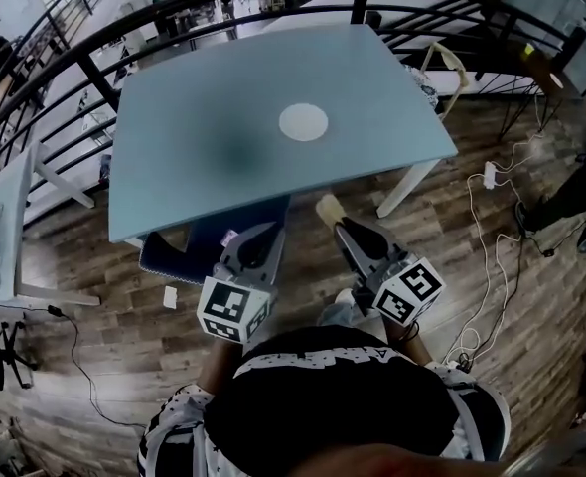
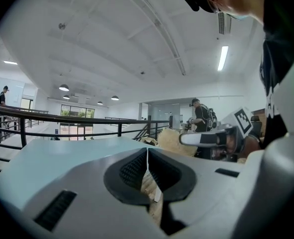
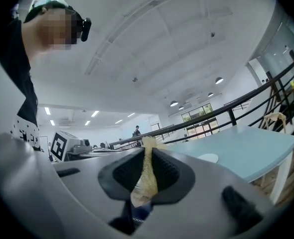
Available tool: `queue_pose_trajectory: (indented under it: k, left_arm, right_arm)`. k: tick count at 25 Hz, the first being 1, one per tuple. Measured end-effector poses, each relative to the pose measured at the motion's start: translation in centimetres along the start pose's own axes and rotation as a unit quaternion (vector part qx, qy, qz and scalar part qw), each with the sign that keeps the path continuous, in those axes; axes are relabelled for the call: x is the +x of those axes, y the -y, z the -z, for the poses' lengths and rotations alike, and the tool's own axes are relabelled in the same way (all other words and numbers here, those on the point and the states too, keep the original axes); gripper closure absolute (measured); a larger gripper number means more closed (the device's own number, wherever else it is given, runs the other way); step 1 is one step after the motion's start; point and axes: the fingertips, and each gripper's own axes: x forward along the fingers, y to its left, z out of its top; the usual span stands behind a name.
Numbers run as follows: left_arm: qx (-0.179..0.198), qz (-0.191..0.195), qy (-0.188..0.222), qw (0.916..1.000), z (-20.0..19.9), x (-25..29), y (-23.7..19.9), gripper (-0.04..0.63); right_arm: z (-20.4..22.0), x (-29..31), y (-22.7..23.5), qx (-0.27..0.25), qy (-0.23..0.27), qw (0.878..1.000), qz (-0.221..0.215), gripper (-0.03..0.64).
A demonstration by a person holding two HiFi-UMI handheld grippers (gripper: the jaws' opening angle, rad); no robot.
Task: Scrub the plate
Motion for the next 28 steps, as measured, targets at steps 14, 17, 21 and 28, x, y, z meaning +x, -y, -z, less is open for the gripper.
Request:
queue_pose_trajectory:
  k: [14, 17, 21, 28]
  left_arm:
    - [0.023, -0.042, -0.016, 0.9987, -2.1, 7.8, 1.4, 0.580]
    - [0.025, -0.054, -0.022, 0.9980, -2.4, 9.6, 1.4, 0.580]
    - [0.040, -0.046, -0.029, 0.9977, -2.7, 12.2, 2.8, 0.580]
    - [0.050, -0.059, -0.027, 0.9967, -3.6, 15.0, 4.5, 0.580]
  right_arm:
    - [-3.2, -2.4, 9.0, 0.013, 0.010, 1.000, -0.009, 0.565]
    - [-3.8, -3.0, 11.3, 0.015, 0.010, 1.000, -0.009, 0.565]
    - [-4.4, -3.9, 13.8, 0.021, 0.010, 1.000, -0.012, 0.565]
    - [-5.4, -5.8, 17.1, 0.026, 0.017, 0.999, -0.019, 0.565]
